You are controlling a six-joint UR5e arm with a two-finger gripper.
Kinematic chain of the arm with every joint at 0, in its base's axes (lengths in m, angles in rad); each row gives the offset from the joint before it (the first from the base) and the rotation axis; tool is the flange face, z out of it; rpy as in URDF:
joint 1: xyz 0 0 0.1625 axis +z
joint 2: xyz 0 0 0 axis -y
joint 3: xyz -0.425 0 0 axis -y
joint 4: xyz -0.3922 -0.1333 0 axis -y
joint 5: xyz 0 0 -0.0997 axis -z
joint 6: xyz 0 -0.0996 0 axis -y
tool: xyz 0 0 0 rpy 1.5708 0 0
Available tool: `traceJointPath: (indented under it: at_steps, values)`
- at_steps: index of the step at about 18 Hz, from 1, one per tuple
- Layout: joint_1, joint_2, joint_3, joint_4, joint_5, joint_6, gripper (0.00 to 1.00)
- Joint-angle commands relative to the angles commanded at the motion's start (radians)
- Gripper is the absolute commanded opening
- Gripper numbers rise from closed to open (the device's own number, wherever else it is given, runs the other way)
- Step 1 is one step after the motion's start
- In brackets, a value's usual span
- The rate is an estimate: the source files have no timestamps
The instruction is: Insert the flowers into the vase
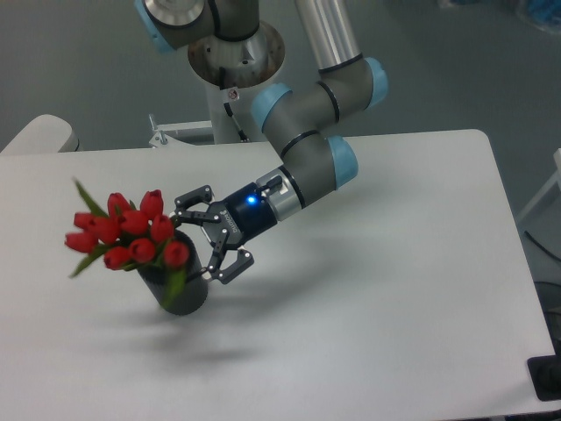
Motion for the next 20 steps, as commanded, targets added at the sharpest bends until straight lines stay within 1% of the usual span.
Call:
traceJointPath:
  at_steps: [3,5,7,10,14,16,18,20]
  values:
    - [0.028,0.029,-0.02,0.0,0.0,-0.002,1.0]
    - [0.038,0.041,-0.022,-0.002,0.0,-0.006,1.0]
    - [0.072,0.066,-0.023,-0.002,0.002,-0.017,1.0]
    - [0.104,0.072,-0.028,-0.003,0.011,-0.017,1.0]
    - [0.152,0.086,-0.026,-0.002,0.057,-0.015,1.0]
    - [0.187,0.1,-0.023,-0.002,0.087,-0.015,1.0]
    - [0.215,0.113,-0.012,-0.002,0.148,-0.015,1.0]
    - [0.238,0.115,0.011,-0.002,0.207,-0.015,1.0]
